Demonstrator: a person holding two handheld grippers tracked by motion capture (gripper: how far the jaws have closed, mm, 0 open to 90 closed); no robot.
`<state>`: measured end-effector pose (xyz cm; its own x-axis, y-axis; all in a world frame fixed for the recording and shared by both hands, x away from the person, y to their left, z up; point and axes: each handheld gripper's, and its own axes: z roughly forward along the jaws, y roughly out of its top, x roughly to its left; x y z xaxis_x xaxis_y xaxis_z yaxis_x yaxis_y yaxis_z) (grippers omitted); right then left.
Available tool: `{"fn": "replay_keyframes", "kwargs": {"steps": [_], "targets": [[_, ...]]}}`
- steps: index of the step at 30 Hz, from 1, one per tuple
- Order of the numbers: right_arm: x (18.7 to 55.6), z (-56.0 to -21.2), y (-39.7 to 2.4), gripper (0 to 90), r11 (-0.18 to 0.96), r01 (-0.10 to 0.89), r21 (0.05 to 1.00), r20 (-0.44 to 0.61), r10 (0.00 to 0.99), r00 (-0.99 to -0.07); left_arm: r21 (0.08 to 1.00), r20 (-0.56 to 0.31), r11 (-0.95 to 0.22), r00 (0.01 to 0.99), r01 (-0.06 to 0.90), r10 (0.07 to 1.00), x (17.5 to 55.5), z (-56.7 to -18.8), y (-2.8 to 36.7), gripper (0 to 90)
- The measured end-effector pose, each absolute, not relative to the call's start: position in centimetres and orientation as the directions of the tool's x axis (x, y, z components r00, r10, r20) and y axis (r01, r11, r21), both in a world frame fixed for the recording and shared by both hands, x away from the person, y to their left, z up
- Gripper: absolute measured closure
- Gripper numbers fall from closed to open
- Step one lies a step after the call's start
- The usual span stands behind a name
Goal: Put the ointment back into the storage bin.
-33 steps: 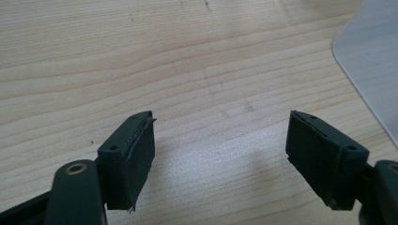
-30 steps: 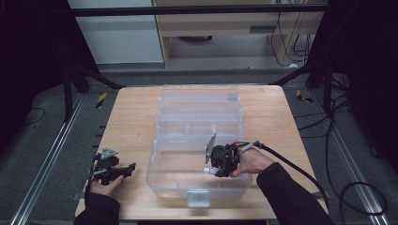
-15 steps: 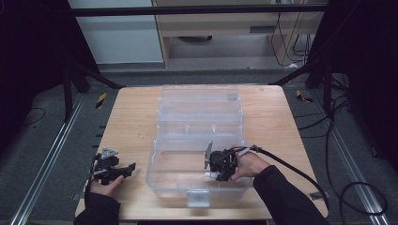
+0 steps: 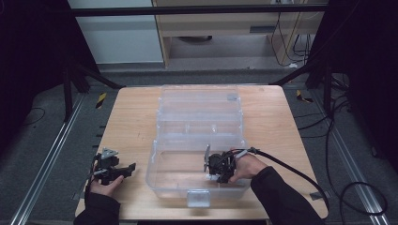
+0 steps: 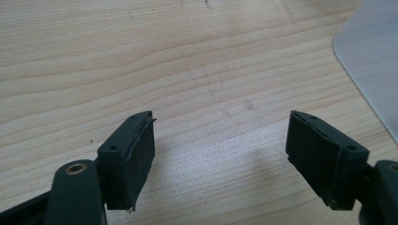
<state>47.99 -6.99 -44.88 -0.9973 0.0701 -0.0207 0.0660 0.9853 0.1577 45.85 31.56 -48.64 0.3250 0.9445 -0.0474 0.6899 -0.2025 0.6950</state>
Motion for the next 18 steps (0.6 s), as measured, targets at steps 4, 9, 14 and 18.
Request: {"fn": "replay_keyframes", "kwargs": {"steps": [4, 9, 14, 18], "targets": [[48.0, -45.0, -7.0, 69.2, 0.987, 0.049, 0.156, -0.025, 0.053, -0.998, 0.691, -0.045, -0.206, 0.326, 0.693, 0.944, 45.9, -48.6, 31.6, 23.9], [48.0, -44.9, -7.0, 69.2, 0.988, 0.052, 0.146, -0.024, 0.056, -0.998, 0.693, -0.047, -0.205, 0.326, 0.692, 0.944, 45.9, -48.7, 31.5, 23.8], [47.9, -44.5, -7.2, 68.2, 0.985, 0.066, 0.161, -0.026, 0.071, -0.997, 0.693, -0.048, -0.204, 0.326, 0.691, 0.944, 45.9, -48.7, 31.6, 23.8], [47.7, -43.4, -7.7, 66.1, 0.974, 0.082, 0.212, -0.042, 0.093, -0.995, 0.688, -0.043, -0.212, 0.331, 0.694, 0.943, 45.9, -48.7, 31.6, 23.7]]}}
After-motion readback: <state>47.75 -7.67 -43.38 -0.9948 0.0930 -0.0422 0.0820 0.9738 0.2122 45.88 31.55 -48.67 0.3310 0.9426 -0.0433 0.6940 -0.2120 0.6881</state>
